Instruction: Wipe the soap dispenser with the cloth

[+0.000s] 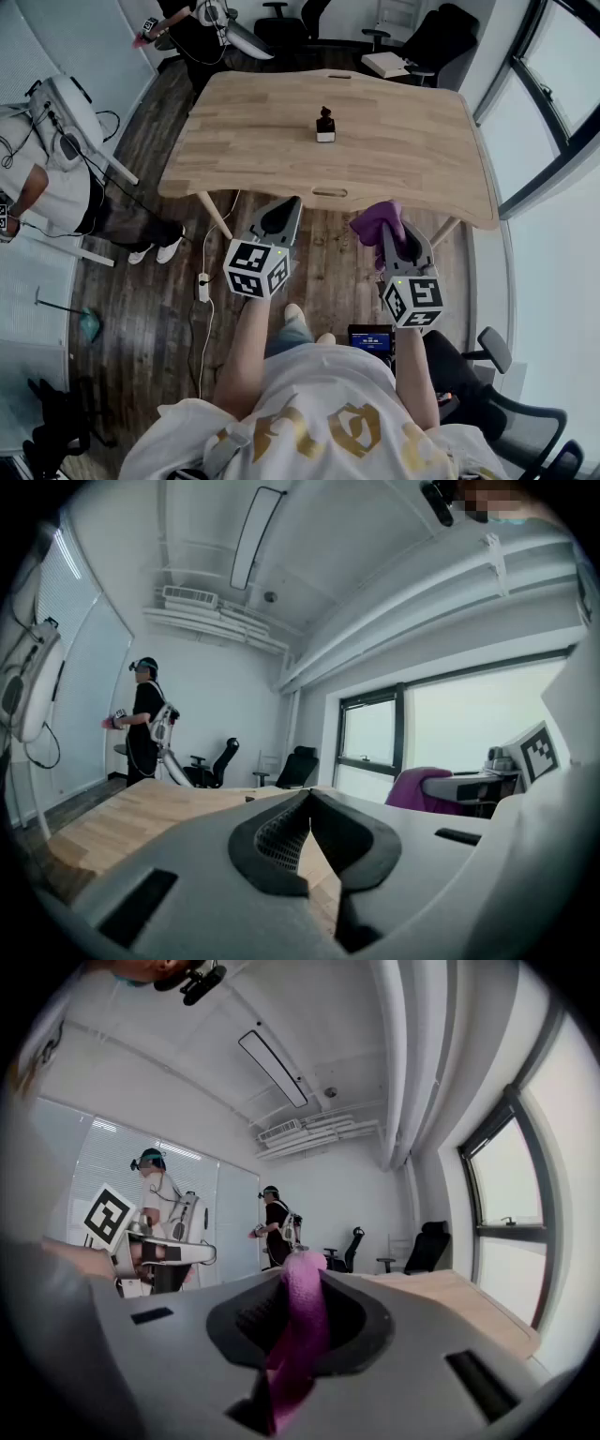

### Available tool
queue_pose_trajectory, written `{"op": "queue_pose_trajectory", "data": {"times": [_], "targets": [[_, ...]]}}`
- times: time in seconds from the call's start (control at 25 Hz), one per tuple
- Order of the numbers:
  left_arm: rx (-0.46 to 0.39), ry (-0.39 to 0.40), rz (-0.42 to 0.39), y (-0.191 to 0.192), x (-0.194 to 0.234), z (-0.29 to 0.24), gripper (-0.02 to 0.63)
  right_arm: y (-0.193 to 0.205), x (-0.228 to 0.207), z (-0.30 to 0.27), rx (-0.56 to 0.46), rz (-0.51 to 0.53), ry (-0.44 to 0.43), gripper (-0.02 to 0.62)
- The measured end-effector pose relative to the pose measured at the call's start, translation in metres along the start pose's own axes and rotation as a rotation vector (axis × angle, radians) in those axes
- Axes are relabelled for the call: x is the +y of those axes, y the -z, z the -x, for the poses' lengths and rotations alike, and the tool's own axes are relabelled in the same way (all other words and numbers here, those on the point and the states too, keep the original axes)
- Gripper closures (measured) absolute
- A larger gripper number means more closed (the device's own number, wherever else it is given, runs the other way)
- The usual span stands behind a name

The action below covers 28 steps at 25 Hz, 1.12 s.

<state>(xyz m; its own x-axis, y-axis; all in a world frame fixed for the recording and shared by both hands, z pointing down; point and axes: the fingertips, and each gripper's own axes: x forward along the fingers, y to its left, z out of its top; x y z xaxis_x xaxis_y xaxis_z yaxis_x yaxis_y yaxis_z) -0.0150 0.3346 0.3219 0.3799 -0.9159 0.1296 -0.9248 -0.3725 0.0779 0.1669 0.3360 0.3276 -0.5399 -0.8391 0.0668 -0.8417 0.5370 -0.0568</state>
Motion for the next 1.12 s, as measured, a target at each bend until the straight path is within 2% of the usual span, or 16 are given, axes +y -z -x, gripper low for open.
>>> {"op": "queue_pose_trajectory", "data": {"times": [0.2,0.32,0.48,0.76,0.96,1.12], "targets": [[0.010,0.008,0.003,0.005,-0.005,0.004,0.597,0.001,0.008,0.004,0.005,0.034,-0.054,0.541],[0.017,0.000,0.011,0.007,-0.001,0.005,0.597,0.006,0.006,0.001,0.042,0.082,-0.027,0.541],[0.017,-0.003,0.013,0.006,0.000,0.006,0.597,0.011,0.001,-0.001,0.057,0.059,-0.010,0.541],[0.004,-0.002,0.032,0.009,0.000,0.008,0.597,0.013,0.003,-0.004,0.003,0.047,-0.030,0.541],[0.019,0.005,0.047,0.019,0.013,-0.012,0.597,0.018,-0.007,-0.016,0.007,0.031,-0.025,0.541],[0.017,0.027,0.058,0.020,0.026,-0.047,0.597,0.032,-0.030,-0.044,0.067,0.035,0.013,0.541]]}}
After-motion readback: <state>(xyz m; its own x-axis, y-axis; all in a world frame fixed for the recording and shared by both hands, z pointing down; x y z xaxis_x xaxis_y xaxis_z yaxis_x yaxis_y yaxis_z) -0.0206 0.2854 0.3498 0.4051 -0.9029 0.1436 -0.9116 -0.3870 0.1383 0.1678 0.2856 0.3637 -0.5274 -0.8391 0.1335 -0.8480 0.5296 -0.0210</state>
